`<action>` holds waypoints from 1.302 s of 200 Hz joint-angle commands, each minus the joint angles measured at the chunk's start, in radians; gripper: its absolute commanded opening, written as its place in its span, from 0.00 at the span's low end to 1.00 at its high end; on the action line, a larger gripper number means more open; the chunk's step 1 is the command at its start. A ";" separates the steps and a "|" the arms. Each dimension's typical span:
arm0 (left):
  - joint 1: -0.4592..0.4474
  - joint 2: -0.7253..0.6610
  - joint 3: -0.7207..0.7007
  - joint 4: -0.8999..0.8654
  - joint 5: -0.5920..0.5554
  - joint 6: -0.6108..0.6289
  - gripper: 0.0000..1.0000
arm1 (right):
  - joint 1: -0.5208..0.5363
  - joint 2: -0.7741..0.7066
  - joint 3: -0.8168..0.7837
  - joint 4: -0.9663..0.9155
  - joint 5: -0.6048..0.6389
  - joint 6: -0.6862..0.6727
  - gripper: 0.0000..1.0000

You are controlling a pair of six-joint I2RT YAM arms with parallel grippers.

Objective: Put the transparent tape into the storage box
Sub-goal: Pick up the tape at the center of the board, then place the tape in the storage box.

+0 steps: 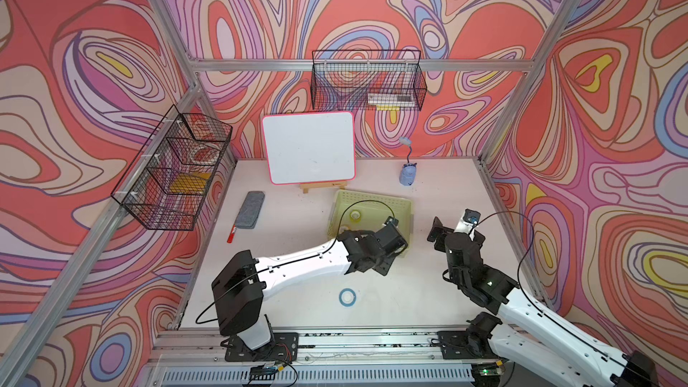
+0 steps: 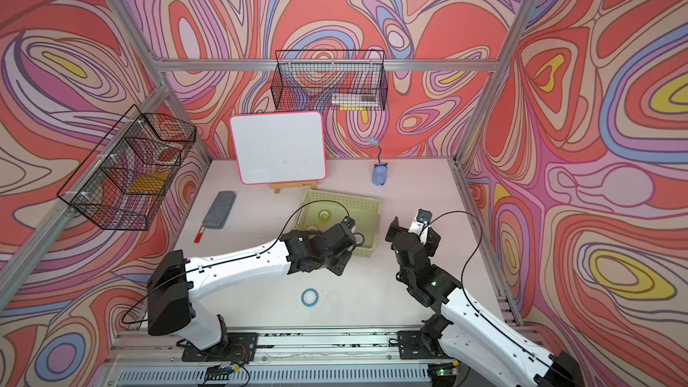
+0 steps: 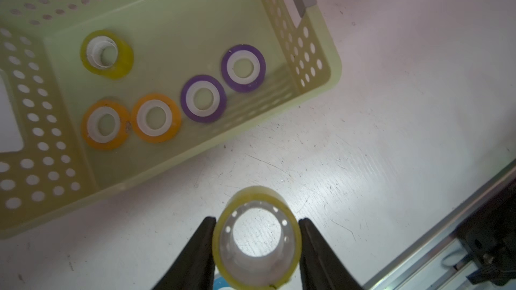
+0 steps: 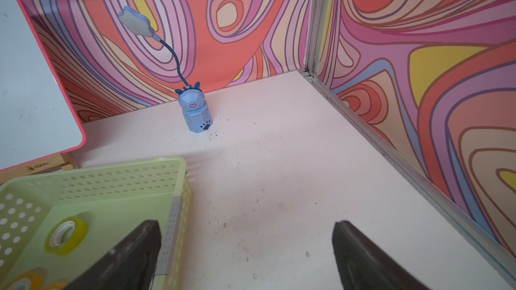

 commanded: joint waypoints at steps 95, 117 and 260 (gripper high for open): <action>0.251 0.274 0.259 0.096 0.090 0.169 0.48 | -0.005 -0.025 -0.014 -0.010 0.000 0.002 0.98; 0.275 0.330 0.291 0.130 0.101 0.175 0.48 | -0.005 -0.027 -0.016 -0.009 -0.002 0.001 0.98; 0.328 0.576 0.392 0.163 0.104 0.168 0.48 | -0.005 -0.017 -0.014 -0.005 -0.005 -0.001 0.98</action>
